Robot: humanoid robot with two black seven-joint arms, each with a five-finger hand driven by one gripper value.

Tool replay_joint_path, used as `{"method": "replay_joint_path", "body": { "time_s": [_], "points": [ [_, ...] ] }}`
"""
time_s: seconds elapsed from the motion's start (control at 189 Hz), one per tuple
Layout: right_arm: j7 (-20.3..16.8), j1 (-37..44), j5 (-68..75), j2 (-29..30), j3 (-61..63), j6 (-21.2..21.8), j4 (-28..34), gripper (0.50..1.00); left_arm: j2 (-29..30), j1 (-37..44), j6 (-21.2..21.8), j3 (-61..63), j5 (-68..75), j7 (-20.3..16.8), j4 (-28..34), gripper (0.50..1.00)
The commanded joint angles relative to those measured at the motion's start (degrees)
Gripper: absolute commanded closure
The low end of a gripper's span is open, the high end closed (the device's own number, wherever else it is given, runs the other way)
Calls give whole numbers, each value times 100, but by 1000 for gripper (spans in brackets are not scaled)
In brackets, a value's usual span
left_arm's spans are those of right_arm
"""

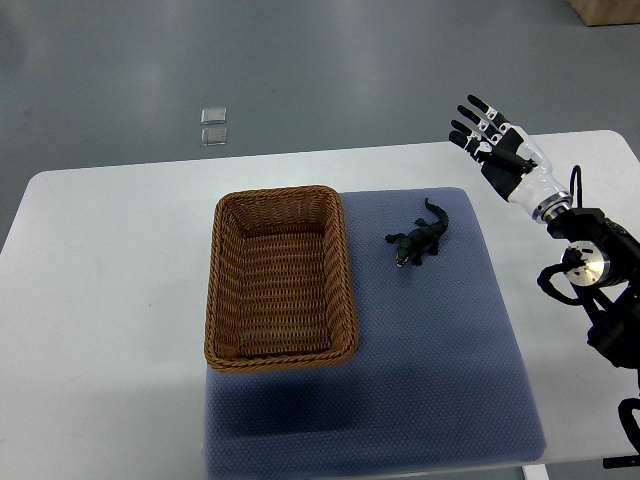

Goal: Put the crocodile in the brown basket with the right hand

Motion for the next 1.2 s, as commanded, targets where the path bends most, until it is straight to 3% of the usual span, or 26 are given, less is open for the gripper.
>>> {"method": "replay_joint_path", "body": {
  "time_s": [0.0, 0.864, 1.033, 1.192],
  "points": [
    [-1, 6, 0, -50, 1, -2, -4, 572, 0, 0, 0, 0, 0, 0, 1, 500],
    [79, 287, -141, -375, -720, 24, 110, 572, 0, 0, 0, 0, 0, 0, 1, 500],
    [342, 489, -1037, -594, -878, 183, 233, 572, 0, 0, 0, 0, 0, 0, 1, 500],
    [1115, 1016, -1801, -1165, -1915, 394, 251, 574, 0, 0, 0, 0, 0, 0, 1, 500]
  ]
}}
